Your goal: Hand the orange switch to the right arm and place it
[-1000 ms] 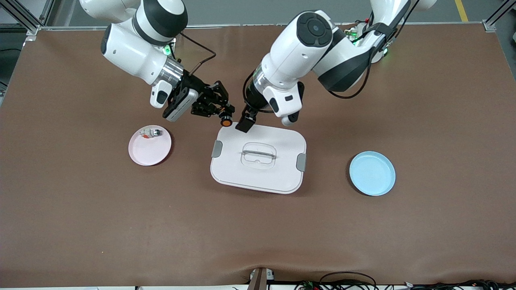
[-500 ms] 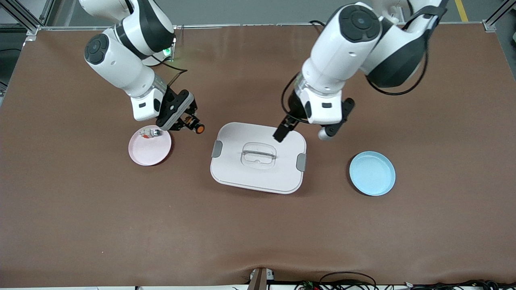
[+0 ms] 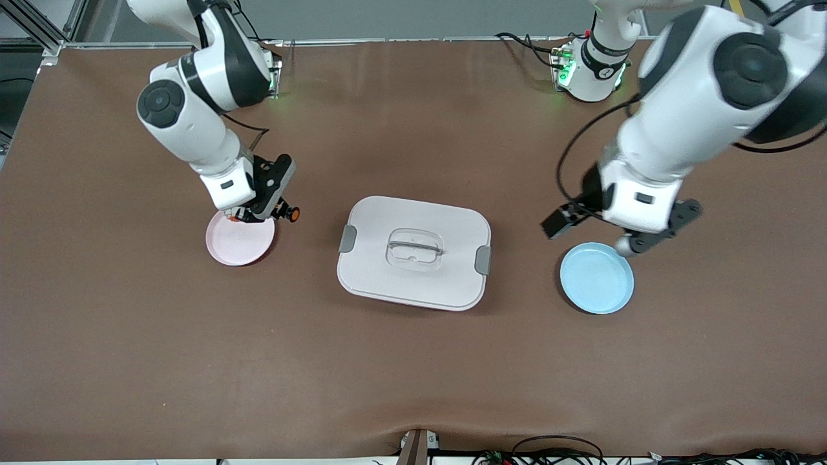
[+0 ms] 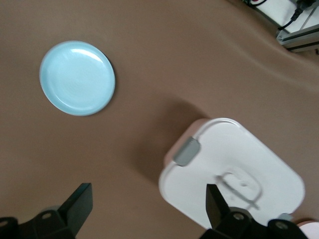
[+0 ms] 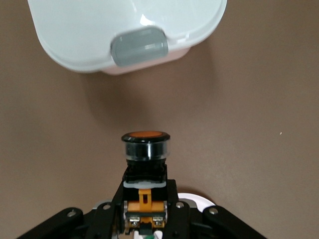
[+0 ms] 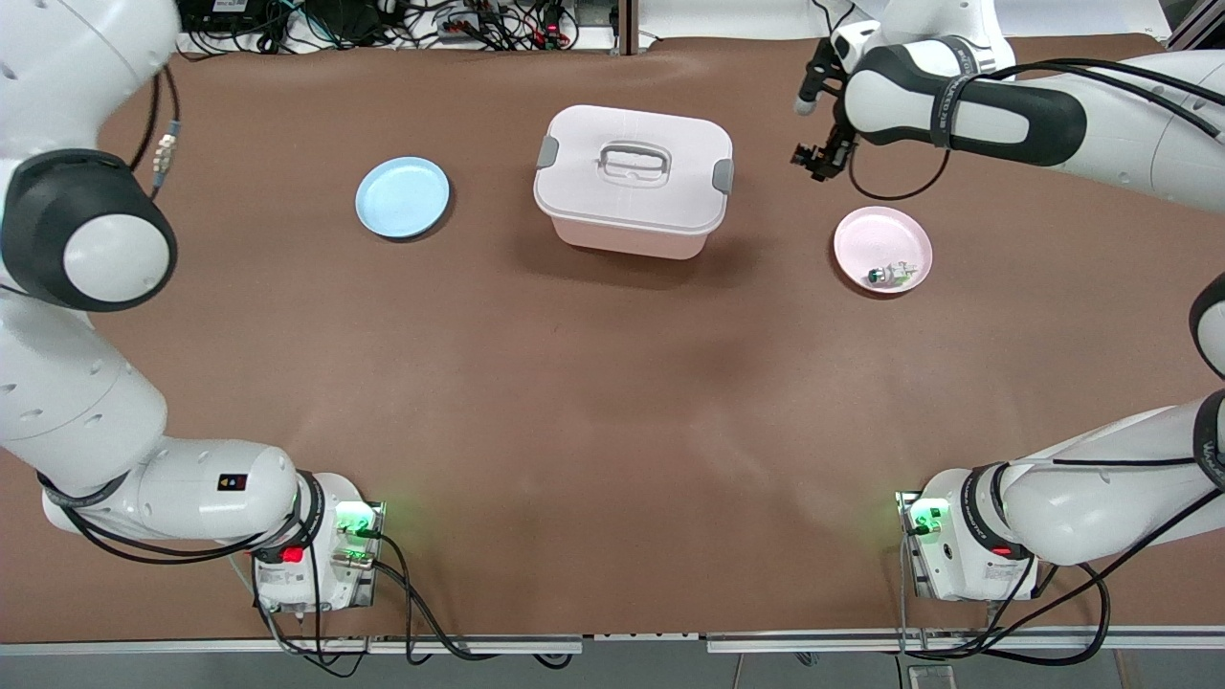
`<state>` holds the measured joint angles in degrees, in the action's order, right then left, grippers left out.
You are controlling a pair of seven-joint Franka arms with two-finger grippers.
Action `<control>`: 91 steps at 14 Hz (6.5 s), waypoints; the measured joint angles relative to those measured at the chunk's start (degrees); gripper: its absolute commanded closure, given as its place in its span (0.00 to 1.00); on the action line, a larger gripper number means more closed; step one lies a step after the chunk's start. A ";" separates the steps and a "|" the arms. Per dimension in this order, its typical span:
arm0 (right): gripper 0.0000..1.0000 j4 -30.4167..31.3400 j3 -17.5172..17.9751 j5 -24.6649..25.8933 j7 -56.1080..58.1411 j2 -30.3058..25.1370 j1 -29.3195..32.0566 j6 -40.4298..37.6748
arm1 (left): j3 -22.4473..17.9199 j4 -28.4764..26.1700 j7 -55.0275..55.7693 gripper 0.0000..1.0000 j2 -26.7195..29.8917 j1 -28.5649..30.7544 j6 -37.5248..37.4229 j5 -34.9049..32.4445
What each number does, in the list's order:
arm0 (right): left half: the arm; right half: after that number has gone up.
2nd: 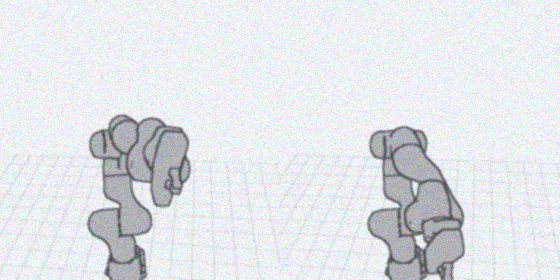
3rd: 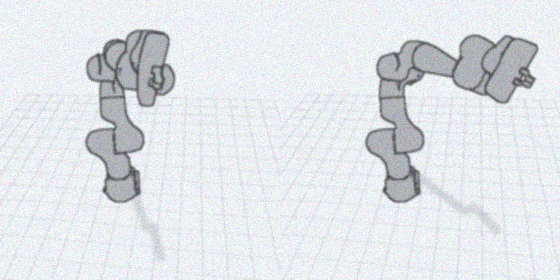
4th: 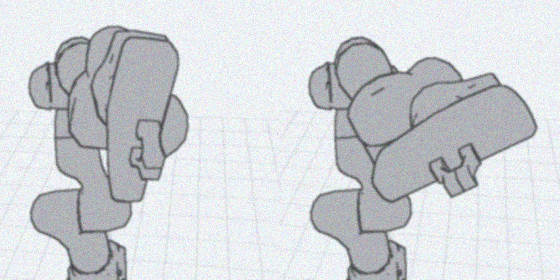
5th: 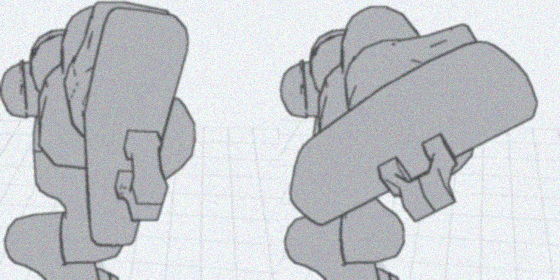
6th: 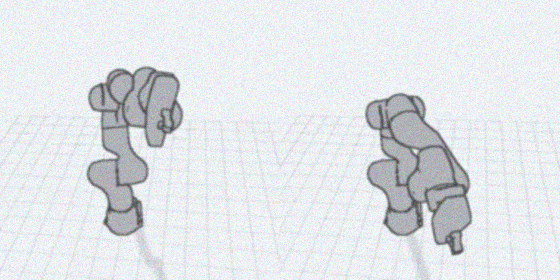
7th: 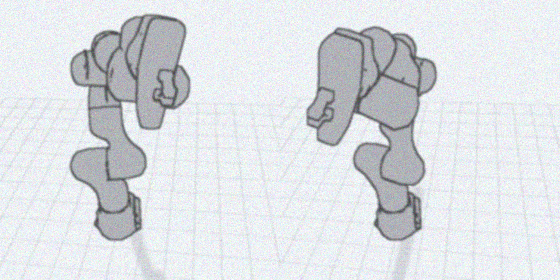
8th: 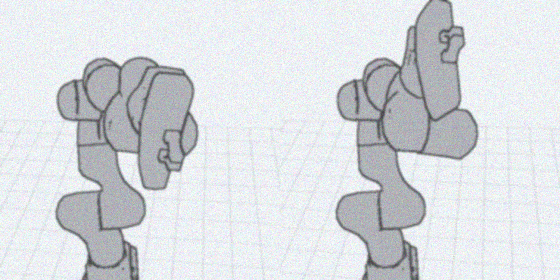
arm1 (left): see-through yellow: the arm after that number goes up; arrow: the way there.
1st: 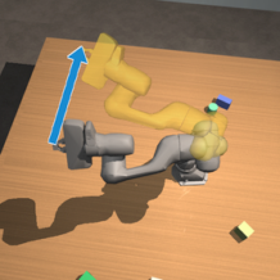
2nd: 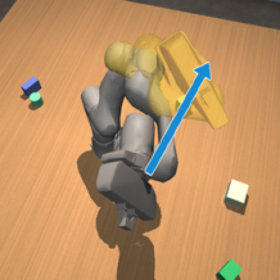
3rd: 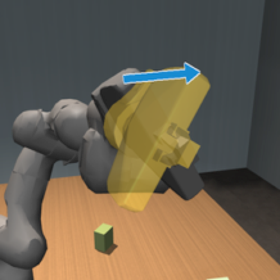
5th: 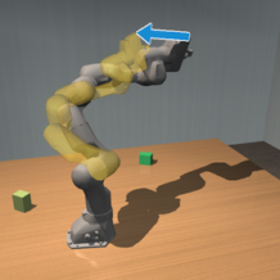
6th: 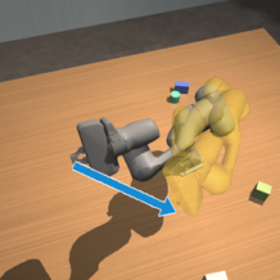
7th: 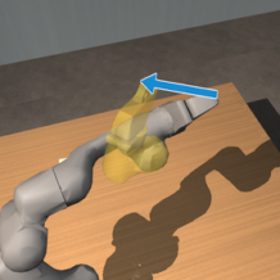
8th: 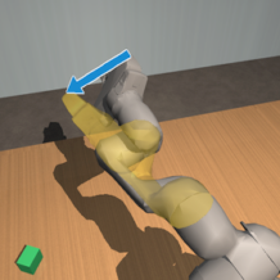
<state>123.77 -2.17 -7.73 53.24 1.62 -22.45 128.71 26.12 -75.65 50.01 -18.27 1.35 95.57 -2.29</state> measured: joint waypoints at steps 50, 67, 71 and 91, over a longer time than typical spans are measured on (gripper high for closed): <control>0.00 -9.43 -0.38 2.40 10.84 8.99 19.56 -17.03 | -21.10 -13.76 -42.31 0.00 20.89 -1.65 -10.77 0.00; 0.00 -42.66 -1.44 8.22 -30.41 8.59 24.80 -45.04 | -21.10 -13.76 -42.31 0.00 21.03 -1.65 -10.51 0.16; 0.00 -43.65 -1.43 8.22 -42.64 8.66 25.36 -45.05 | -21.10 -13.76 -42.34 0.00 21.45 -1.65 -10.51 0.17; 0.00 -46.85 0.03 5.64 -50.57 4.43 24.40 -49.40 | -21.15 -14.45 -42.57 0.00 21.69 -1.58 -10.52 0.17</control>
<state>76.93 -2.14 -2.08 2.67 6.05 1.94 79.31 4.97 -90.11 7.43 3.43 -0.24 85.05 -2.12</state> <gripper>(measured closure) 0.000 0.000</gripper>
